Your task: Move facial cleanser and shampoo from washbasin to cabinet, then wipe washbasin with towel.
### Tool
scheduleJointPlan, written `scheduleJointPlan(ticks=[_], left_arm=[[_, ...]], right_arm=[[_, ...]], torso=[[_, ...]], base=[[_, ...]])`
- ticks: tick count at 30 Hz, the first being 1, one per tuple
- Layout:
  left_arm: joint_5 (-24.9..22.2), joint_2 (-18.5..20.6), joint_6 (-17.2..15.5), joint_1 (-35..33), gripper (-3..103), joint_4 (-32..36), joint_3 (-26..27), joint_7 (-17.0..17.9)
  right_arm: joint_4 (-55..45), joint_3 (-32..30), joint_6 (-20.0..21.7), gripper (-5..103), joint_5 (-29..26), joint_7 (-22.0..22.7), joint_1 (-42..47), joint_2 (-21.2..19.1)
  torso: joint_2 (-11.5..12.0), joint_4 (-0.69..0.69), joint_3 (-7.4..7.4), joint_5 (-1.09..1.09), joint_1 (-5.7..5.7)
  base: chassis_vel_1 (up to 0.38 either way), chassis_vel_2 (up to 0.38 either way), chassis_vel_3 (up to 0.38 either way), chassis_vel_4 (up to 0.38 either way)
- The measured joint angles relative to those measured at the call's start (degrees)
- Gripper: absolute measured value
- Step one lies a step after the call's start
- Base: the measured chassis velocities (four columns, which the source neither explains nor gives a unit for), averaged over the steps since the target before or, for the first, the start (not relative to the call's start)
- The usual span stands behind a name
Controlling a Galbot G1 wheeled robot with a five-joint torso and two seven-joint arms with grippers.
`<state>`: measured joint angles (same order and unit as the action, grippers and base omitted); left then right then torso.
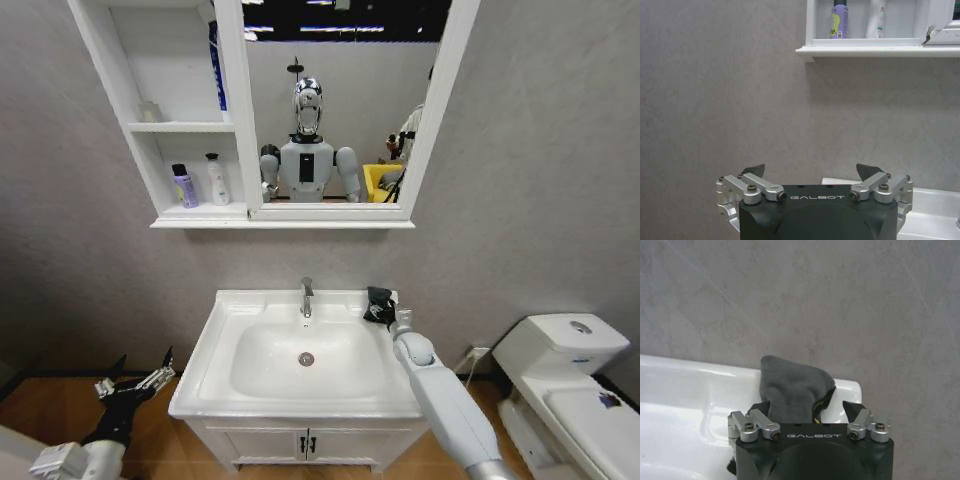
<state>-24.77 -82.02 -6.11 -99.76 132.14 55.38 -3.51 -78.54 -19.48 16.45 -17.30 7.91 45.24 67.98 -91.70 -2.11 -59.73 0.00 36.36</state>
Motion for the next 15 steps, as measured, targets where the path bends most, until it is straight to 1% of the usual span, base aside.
scheduleJointPlan(ticks=[1,2,4,7,9,10,12,13,14,15], left_arm=[[0.00,0.00,0.00,0.00,100,0.00,0.00,0.00],[0.00,0.00,0.00,0.00,100,0.00,0.00,0.00],[0.00,0.00,0.00,0.00,100,0.00,0.00,0.00],[0.00,0.00,0.00,0.00,100,0.00,0.00,0.00],[0.00,0.00,0.00,0.00,100,0.00,0.00,0.00],[0.00,0.00,0.00,0.00,100,0.00,0.00,0.00],[0.00,0.00,0.00,0.00,100,0.00,0.01,0.00],[0.00,0.00,0.00,0.00,100,0.00,0.00,-0.02],[0.00,0.00,0.00,0.00,100,0.00,0.00,-0.02],[0.00,0.00,0.00,0.00,100,0.00,0.00,-0.03]], right_arm=[[-0.37,-0.25,0.20,89,0.37,0.12,0.81,-0.37],[-0.37,-0.25,0.20,89,0.37,0.12,0.81,-0.37],[-0.33,-0.74,-0.26,97,0.69,0.02,1.41,-0.85],[-0.48,-1.29,-1.39,99,1.38,-0.01,1.72,-1.21],[-3.76,-2.72,-2.35,100,2.44,0.65,3.60,-1.97],[-3.76,-2.72,-2.35,100,2.44,0.65,3.60,-1.97],[-14.29,-6.10,-1.71,100,4.59,2.56,9.42,-2.47],[-19.31,-7.51,-1.20,100,5.69,3.44,12.26,-1.94],[-19.31,-7.51,-1.20,100,5.69,3.44,12.26,-1.94],[-25.82,-8.89,-0.70,100,6.36,4.81,16.73,-0.85]], torso=[[0.00,0.01,0.00,0.01,0.00],[0.00,0.01,0.00,0.01,0.00],[0.00,0.01,0.00,0.01,-0.01],[0.00,-0.02,0.00,0.01,0.00],[0.00,-0.03,0.00,0.02,0.01],[0.00,-0.03,0.00,0.02,0.01],[0.00,0.00,0.00,0.00,0.01],[0.00,0.01,0.00,-0.01,0.00],[0.00,0.01,0.00,-0.01,0.00],[-0.01,0.01,0.01,-0.01,-0.01]], base=[[0.000,0.000,0.000,0.000],[0.000,0.000,0.000,0.000],[0.000,0.000,0.000,0.000],[0.000,0.000,0.000,0.000],[0.000,0.000,0.000,0.000],[0.000,0.000,0.000,0.000],[0.000,0.000,0.000,0.000],[0.000,0.000,0.000,0.000],[0.000,0.000,0.000,0.000],[0.000,0.000,0.000,0.000]])
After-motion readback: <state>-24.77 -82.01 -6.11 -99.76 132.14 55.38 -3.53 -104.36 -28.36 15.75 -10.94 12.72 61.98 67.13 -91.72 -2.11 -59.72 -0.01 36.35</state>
